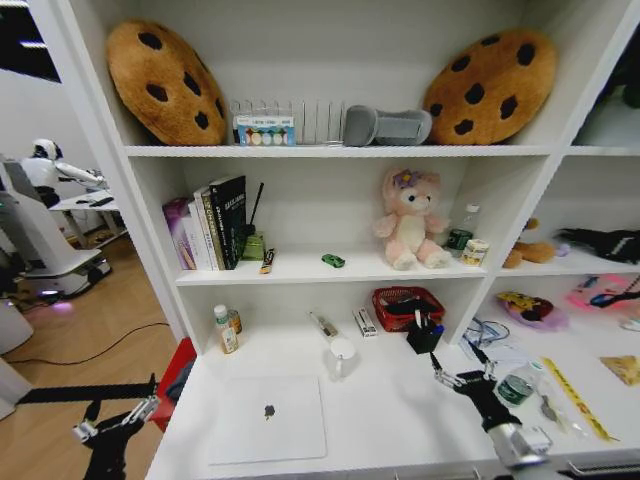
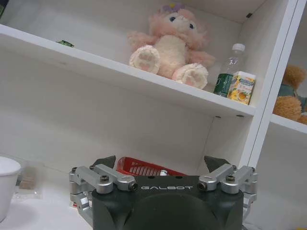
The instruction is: Organize the objects on the table.
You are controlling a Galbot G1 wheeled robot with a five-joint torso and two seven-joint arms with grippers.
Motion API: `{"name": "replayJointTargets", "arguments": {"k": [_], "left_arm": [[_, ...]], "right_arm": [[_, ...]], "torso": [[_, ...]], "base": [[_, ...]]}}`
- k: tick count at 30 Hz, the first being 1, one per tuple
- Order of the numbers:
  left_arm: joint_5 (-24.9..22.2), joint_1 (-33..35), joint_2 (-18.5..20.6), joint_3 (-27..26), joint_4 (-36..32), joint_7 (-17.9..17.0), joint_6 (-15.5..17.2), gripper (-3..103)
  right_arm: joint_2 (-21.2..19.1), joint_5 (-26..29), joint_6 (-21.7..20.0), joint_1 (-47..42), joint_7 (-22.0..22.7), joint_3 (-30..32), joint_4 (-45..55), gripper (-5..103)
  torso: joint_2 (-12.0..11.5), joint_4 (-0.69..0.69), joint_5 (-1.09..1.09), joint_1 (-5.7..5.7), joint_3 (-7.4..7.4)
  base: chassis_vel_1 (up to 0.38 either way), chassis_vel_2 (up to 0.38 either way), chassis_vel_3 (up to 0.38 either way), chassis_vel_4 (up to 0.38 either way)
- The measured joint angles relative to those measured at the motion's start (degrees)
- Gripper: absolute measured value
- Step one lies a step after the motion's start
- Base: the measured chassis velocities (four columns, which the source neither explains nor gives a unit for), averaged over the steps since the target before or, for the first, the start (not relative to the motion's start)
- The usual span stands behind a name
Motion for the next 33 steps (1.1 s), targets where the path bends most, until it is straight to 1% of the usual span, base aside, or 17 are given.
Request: {"name": "replayJointTargets", "arguments": {"k": [2,3,5,7,10,12,13,16,17,19,26,33], "left_arm": [[-0.4,0.9,0.7,-0.5,-0.6,0.3,-0.4,100],[-0.4,0.9,0.7,-0.5,-0.6,0.3,-0.4,100],[-1.1,1.3,1.7,-1.3,-0.7,0.5,-0.7,100],[-1.5,1.3,2.2,-1.5,-0.7,0.6,-0.8,100],[-1.7,1.0,3.2,-1.7,0.3,0.8,-1.0,100],[-2.3,0.9,4.4,-2.0,0.7,1.4,-1.2,100],[-2.3,0.9,4.4,-2.0,0.7,1.4,-1.2,100],[-3.1,1.0,5.9,-2.4,1.0,2.0,-1.4,100],[-3.1,1.0,5.9,-2.4,1.0,2.0,-1.4,100],[-3.9,1.2,6.8,-3.0,1.0,2.4,-1.4,100],[-5.9,1.2,7.9,-5.0,0.6,2.3,-1.3,100],[-6.1,1.2,7.3,-5.0,0.6,2.3,-1.3,100]], "right_arm": [[1.9,1.3,1.2,-2.4,-1.0,1.8,1.8,100],[1.9,1.3,1.2,-2.4,-1.0,1.8,1.8,100],[3.6,3.3,2.4,-5.2,-2.3,3.5,3.9,100],[4.0,4.0,3.1,-6.3,-2.7,4.2,4.5,100],[3.7,6.0,4.5,-7.8,-3.4,6.0,4.6,100],[2.7,9.3,5.5,-8.2,-4.5,8.0,3.7,100],[2.7,9.3,5.5,-8.2,-4.5,8.0,3.7,100],[1.7,13.2,6.0,-7.8,-6.3,9.1,2.2,100],[1.7,13.2,6.0,-7.8,-6.3,9.1,2.2,100],[1.2,16.1,6.2,-7.8,-7.8,8.7,2.0,100],[1.1,16.5,6.8,-7.3,-9.1,7.7,2.1,100],[0.5,15.8,7.3,-7.6,-9.1,8.6,2.8,100]], "torso": [[0.0,0.03,0.0,0.0,0.0],[0.0,0.03,0.0,0.0,0.0],[0.0,0.0,0.0,0.0,0.0],[0.0,-0.02,-0.01,0.0,0.0],[0.0,-0.01,-0.01,0.0,0.0],[0.0,0.01,-0.01,0.0,0.01],[0.0,0.01,-0.01,0.0,0.01],[0.0,0.01,0.0,0.0,0.01],[0.0,0.01,0.0,0.0,0.01],[0.0,0.01,0.0,0.0,0.01],[0.0,0.01,0.0,0.0,0.01],[0.0,0.0,-0.01,0.0,0.01]], "base": [[0.0,0.0,0.0,0.0],[0.0,0.0,0.0,0.0],[0.0,0.0,0.0,0.0],[0.0,0.0,0.0,0.0],[0.0,0.0,0.0,0.0],[0.0,0.0,0.0,0.0],[0.0,0.0,0.0,0.0],[0.0,0.0,0.0,0.0],[0.0,0.0,0.0,0.0],[0.0,0.0,0.0,0.0],[0.0,0.0,0.0,0.0],[0.0,0.0,0.0,0.0]]}}
